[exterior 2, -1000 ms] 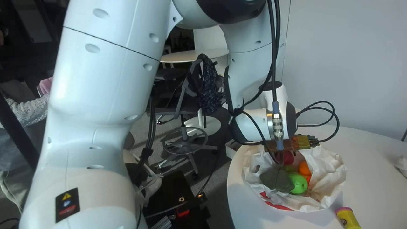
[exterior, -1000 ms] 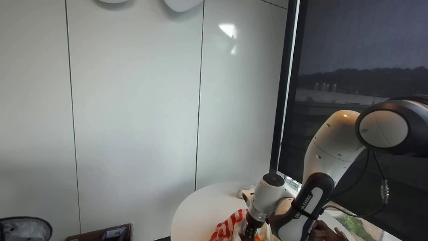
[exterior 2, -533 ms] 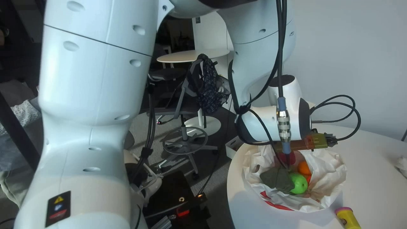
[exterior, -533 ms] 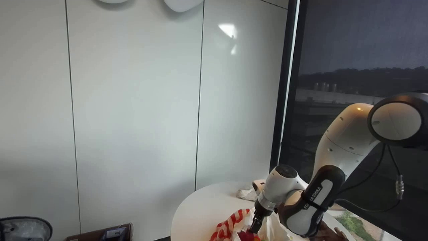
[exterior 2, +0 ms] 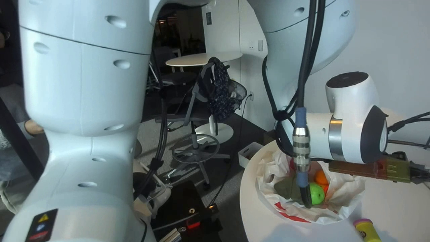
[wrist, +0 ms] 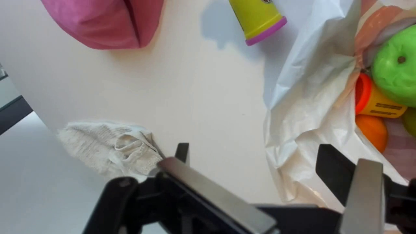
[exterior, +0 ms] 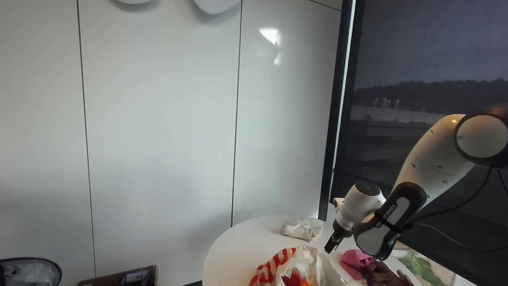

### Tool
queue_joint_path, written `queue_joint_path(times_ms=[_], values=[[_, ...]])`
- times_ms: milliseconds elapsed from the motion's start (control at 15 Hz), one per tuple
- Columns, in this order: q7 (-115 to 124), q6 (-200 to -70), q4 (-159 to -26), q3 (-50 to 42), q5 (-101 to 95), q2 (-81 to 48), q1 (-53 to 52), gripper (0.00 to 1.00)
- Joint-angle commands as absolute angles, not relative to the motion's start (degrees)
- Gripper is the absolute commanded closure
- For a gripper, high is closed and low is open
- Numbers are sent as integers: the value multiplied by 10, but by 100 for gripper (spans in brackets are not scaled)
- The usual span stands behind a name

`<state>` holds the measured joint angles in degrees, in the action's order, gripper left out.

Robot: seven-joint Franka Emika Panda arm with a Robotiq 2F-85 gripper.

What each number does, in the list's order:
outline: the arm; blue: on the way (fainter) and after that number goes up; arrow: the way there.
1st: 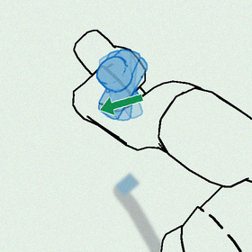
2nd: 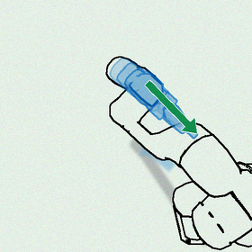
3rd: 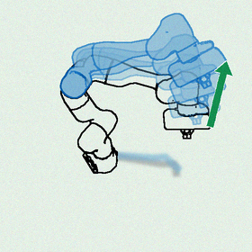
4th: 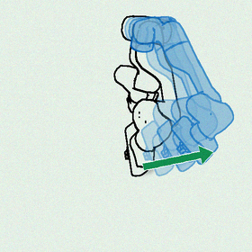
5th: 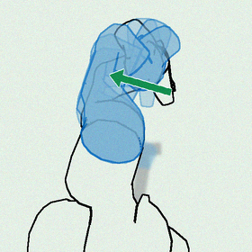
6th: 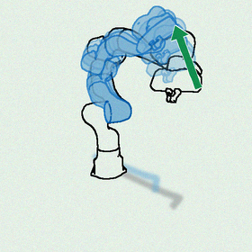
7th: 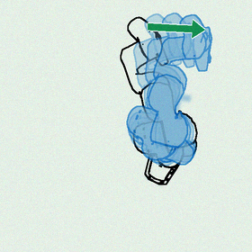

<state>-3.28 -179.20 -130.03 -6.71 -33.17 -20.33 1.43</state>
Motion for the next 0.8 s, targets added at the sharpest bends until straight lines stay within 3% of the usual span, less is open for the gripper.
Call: queue_joint_path(times_ms=[0, 733], values=[[-3, -1783, -1280, -80, -286, -211, 49, 0], [47, -1685, -1129, -144, -97, -357, 85, 0]])
